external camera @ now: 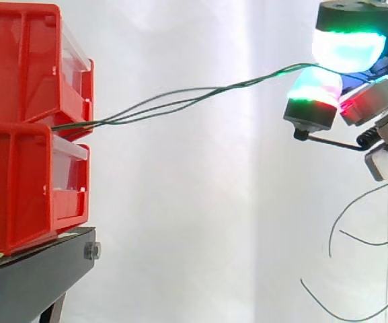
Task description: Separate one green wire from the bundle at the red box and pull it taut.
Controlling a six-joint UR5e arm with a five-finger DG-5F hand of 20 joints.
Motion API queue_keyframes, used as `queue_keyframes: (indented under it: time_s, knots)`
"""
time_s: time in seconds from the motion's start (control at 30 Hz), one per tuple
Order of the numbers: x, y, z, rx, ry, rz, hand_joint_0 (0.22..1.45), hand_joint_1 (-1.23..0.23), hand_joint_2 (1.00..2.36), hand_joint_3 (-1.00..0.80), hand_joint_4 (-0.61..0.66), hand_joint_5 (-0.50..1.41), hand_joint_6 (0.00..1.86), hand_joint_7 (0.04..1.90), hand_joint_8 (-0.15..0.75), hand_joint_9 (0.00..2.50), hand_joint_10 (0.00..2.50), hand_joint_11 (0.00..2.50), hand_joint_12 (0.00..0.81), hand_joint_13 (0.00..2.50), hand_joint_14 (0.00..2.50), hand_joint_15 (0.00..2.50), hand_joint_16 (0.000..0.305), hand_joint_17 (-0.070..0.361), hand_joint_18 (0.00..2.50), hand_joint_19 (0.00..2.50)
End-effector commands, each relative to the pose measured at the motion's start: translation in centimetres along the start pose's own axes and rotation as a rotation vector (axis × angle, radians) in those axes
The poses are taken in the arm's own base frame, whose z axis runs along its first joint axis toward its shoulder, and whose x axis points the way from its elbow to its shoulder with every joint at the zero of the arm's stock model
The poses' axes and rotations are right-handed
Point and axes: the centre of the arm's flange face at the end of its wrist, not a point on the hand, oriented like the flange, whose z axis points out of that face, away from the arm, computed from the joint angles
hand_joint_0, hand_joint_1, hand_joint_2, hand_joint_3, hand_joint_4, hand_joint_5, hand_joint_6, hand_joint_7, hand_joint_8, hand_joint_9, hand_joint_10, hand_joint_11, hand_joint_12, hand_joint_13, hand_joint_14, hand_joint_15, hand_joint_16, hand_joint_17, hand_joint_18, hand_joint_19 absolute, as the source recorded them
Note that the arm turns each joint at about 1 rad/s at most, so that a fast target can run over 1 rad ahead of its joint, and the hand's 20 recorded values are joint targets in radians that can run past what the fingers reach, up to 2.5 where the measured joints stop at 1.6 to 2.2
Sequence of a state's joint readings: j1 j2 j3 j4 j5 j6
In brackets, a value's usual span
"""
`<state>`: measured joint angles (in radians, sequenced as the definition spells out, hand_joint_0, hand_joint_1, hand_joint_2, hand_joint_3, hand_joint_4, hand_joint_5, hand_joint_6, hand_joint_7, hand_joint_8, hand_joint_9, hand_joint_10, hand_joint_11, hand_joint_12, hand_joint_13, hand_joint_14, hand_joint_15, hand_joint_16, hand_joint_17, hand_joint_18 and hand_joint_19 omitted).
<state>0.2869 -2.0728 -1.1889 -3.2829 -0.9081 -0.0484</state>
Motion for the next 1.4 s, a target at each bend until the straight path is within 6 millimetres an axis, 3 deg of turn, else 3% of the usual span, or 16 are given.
queue_keyframes:
  time_s: [0.0, 0.6, 0.63, 0.73, 0.8, 0.83, 0.93, 1.2, 1.37]
  knots:
    - [-0.16, 0.03, -0.19, 0.012, 0.001, -0.010, 0.78, -0.94, 1.00, -0.50, 0.14, -0.21, 0.93, 0.97, 0.264, 1.13, 0.02, 1.29, 0.360, 1.27, 0.02, 1.33, 0.054, 0.122, 0.78, 0.64]
    - [0.03, -0.04, -0.12, 0.006, 0.002, -0.015, 0.71, -0.93, 1.00, -0.50, 0.12, -0.19, 0.92, 1.00, 0.266, 1.16, 0.02, 1.25, 0.390, 0.96, 0.03, 0.86, 0.052, 0.117, 0.74, 0.61]
    - [-0.10, 0.04, -0.13, 0.006, 0.000, -0.014, 0.62, -0.90, 1.00, -0.50, 0.12, -0.18, 0.91, 1.00, 0.266, 1.15, 0.02, 1.22, 0.390, 0.94, 0.03, 0.83, 0.052, 0.116, 0.72, 0.62]
    - [-0.20, 0.10, -0.08, 0.005, -0.001, -0.013, 0.51, -0.75, 1.00, -0.50, 0.12, -0.16, 0.89, 1.02, 0.285, 1.19, 0.02, 1.10, 0.401, 0.94, 0.03, 0.77, 0.055, 0.124, 0.74, 0.63]
    - [-0.39, 0.07, -0.01, 0.005, -0.004, -0.011, 0.50, -0.70, 1.00, -0.50, 0.12, -0.15, 0.88, 1.02, 0.288, 1.21, 0.02, 1.06, 0.414, 0.94, 0.03, 0.76, 0.056, 0.126, 0.74, 0.63]
    - [-0.39, 0.07, -0.01, 0.005, -0.004, -0.011, 0.55, -0.63, 1.00, -0.50, 0.10, -0.15, 0.87, 1.06, 0.274, 1.23, 0.02, 1.05, 0.397, 0.93, 0.03, 0.76, 0.053, 0.119, 0.71, 0.66]
    - [-0.39, 0.07, -0.01, 0.005, -0.004, -0.011, 0.59, -0.59, 1.01, -0.42, 0.09, -0.15, 0.86, 1.10, 0.265, 1.24, 0.03, 1.03, 0.390, 0.93, 0.03, 0.76, 0.051, 0.116, 0.71, 0.69]
    - [-0.38, 0.08, 0.00, 0.004, -0.004, -0.010, 0.59, -0.63, 1.01, -0.31, 0.11, -0.15, 0.87, 1.13, 0.270, 1.25, 0.02, 1.07, 0.396, 0.95, 0.03, 0.77, 0.053, 0.119, 0.73, 0.70]
    - [-0.38, 0.01, 0.00, 0.005, -0.004, -0.011, 0.61, -0.76, 1.02, -0.25, 0.12, -0.18, 0.89, 1.09, 0.271, 1.20, 0.02, 1.12, 0.397, 0.94, 0.03, 0.79, 0.054, 0.121, 0.73, 0.69]
